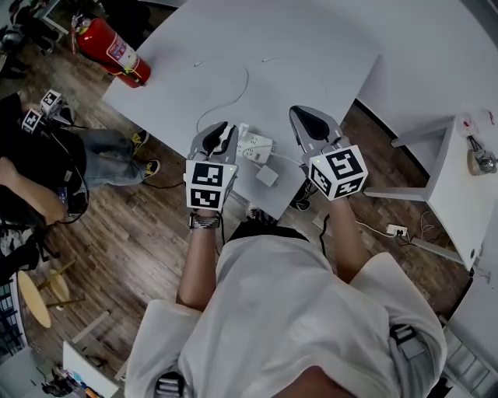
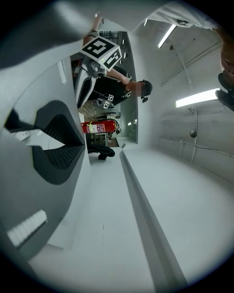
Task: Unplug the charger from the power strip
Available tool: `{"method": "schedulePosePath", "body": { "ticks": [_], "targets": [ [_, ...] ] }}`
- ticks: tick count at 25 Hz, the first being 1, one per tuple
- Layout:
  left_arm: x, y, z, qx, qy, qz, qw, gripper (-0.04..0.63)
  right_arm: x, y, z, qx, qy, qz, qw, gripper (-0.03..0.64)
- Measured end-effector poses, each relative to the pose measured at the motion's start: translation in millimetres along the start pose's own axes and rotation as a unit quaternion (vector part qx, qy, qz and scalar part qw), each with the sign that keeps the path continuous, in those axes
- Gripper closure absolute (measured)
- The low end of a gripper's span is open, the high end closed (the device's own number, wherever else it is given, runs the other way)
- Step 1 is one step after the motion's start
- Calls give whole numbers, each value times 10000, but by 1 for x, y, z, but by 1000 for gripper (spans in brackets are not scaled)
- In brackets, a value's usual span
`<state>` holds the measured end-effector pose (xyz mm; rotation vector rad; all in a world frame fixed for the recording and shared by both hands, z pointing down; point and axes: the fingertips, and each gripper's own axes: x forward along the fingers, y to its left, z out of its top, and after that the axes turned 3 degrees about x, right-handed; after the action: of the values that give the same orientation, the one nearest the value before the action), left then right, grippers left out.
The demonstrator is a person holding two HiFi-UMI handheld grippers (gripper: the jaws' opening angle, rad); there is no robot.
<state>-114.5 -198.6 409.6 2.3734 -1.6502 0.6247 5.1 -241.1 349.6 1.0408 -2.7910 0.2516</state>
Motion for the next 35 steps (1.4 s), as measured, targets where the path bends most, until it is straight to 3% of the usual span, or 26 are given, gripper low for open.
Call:
{"method": "schedulePosePath", "body": {
  "ticks": [19,35],
  "targets": [
    [62,-11,-89,-330,1069,-431,9928,448,53,-5,-105,425,1119,106,9928,615],
    [108,-14,-146,-546,1706,-637,9818,428,76,-6,-230,1006,2209,118,9700,615]
  ]
}}
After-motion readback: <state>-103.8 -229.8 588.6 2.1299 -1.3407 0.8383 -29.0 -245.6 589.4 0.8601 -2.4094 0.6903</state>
